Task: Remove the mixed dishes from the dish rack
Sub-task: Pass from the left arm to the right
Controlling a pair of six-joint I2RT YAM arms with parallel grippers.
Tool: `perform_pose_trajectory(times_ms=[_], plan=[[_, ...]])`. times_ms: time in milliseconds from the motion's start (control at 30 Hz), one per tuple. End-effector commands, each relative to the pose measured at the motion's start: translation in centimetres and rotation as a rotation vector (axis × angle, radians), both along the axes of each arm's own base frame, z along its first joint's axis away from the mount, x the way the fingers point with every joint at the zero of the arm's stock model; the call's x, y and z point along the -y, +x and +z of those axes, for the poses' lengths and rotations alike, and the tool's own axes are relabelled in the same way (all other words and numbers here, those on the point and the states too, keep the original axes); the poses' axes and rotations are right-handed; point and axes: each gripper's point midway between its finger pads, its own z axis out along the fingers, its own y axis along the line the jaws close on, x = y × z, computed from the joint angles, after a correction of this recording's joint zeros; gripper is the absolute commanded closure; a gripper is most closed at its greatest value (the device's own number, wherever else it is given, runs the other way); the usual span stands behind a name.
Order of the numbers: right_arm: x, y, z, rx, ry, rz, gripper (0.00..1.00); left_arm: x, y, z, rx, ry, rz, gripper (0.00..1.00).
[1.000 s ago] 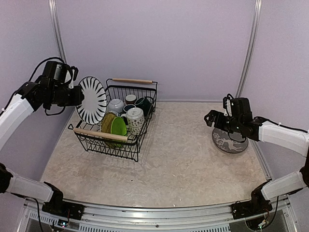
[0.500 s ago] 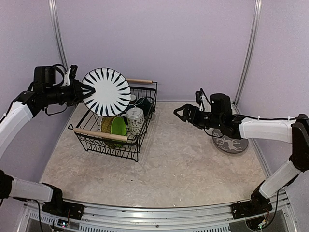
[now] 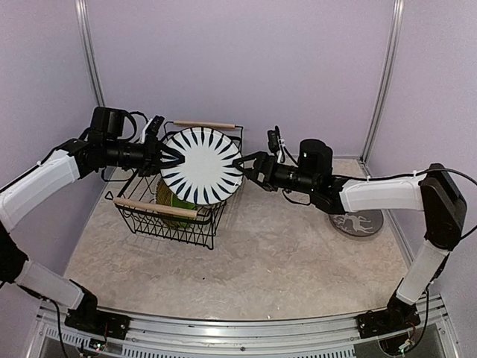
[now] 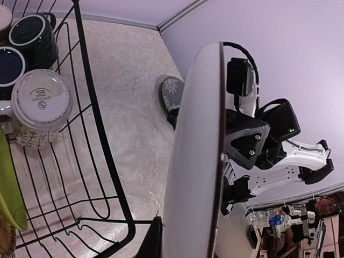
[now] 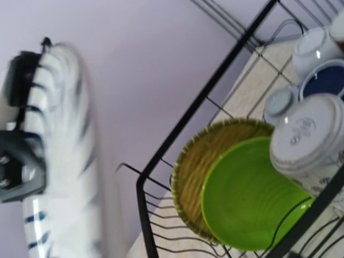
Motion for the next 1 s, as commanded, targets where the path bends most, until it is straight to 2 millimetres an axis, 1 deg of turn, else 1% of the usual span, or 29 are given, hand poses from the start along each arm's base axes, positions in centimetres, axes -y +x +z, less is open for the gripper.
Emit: perform_pose_trajectory(times_ms=[0, 100, 167, 267, 400, 433, 500, 567, 600, 633, 667, 733, 767, 833, 867, 900, 967], plan=[[-2.0, -0.7, 0.1, -0.026, 0.069, 0.081, 0.22, 2.6, -1.4, 3.5, 0.1, -0.077, -0.137, 1.0], [-2.6, -1.2, 0.0, -0.041, 0.105, 0.113, 0.4, 3.3, -1.7, 3.0, 0.087, -0.063, -0.162, 1.0], [-2.7, -1.5, 0.0, -0.049, 0.129, 0.133, 0.5, 3.5, -1.6, 2.6, 0.075, -0.054, -0.17, 1.0], [-2.9, -1.9, 0.2, -0.053, 0.168, 0.155, 0.61, 3.7, -1.6, 2.3, 0.069, -0.045, -0.176, 1.0], [-2.9, -2.0, 0.3, -0.049, 0.189, 0.166, 0.71, 3.8, -1.6, 2.3, 0.068, -0.038, -0.178, 1.0], [-2.9, -2.1, 0.4, -0.048, 0.192, 0.168, 0.75, 3.8, -1.6, 2.2, 0.066, -0.036, -0.18, 1.0], [-2.8, -2.2, 0.5, -0.045, 0.203, 0.173, 0.87, 3.9, -1.6, 2.1, 0.066, -0.028, -0.181, 1.0], [-2.6, -2.4, 0.7, -0.04, 0.213, 0.174, 0.96, 3.8, -1.4, 1.9, 0.063, -0.016, -0.173, 0.96], [-2.5, -2.5, 0.9, -0.037, 0.217, 0.173, 1.0, 3.8, -1.4, 1.8, 0.065, -0.01, -0.171, 0.93], [-2.3, -2.6, 1.2, -0.032, 0.219, 0.171, 1.0, 3.7, -1.3, 1.8, 0.067, -0.005, -0.168, 0.87], [-2.1, -2.6, 1.4, -0.027, 0.22, 0.167, 1.0, 3.6, -1.2, 1.6, 0.066, 0.004, -0.16, 0.79], [-1.7, -2.6, 1.9, -0.016, 0.224, 0.158, 1.0, 3.4, -1.1, 1.4, 0.075, 0.021, -0.144, 0.7], [-1.4, -2.6, 2.1, -0.012, 0.225, 0.151, 1.0, 3.2, -1.0, 1.4, 0.082, 0.03, -0.135, 0.63], [-0.5, -2.5, 2.4, -0.008, 0.231, 0.126, 1.0, 2.9, -0.8, 1.4, 0.099, 0.049, -0.114, 0.52], [0.0, -2.4, 2.6, -0.007, 0.235, 0.115, 1.0, 2.6, -0.8, 1.5, 0.107, 0.057, -0.101, 0.45], [0.7, -2.2, 2.7, -0.008, 0.238, 0.102, 1.0, 2.4, -0.7, 1.4, 0.112, 0.066, -0.089, 0.35], [2.1, -2.0, 3.1, -0.003, 0.255, 0.073, 1.0, 2.0, -0.6, 1.6, 0.132, 0.076, -0.07, 0.24]])
